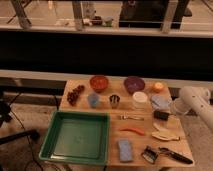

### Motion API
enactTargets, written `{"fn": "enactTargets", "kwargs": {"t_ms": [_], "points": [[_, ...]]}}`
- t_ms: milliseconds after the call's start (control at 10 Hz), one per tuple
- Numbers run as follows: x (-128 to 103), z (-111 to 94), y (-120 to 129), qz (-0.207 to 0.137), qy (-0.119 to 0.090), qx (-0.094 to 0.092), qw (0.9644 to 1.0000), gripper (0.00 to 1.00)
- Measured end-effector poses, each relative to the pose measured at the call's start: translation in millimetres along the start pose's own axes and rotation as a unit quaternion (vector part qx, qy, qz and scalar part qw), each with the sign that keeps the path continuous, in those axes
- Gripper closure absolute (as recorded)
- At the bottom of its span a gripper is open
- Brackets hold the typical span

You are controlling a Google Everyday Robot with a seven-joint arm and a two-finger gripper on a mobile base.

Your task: Place eraser in paper cup

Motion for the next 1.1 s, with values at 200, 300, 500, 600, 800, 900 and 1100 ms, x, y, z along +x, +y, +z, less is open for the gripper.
{"fn": "enactTargets", "kwargs": {"t_ms": [200,300,500,600,800,900,1100], "points": [[3,2,-1,0.005,0.003,-0.002,1.0000,0.26],[4,3,-1,0.006,0.004,-0.004,1.0000,0.28],[6,5,-2,0.009,0.005,-0.005,0.9999,0.31],[8,6,-3,0.012,0.007,-0.006,0.9999,0.31],[10,8,-3,0.014,0.009,-0.008,0.9998,0.38],[10,8,-2,0.015,0.008,-0.012,0.9998,0.49],[12,7,-2,0.017,0.006,-0.012,0.9998,0.67]]}}
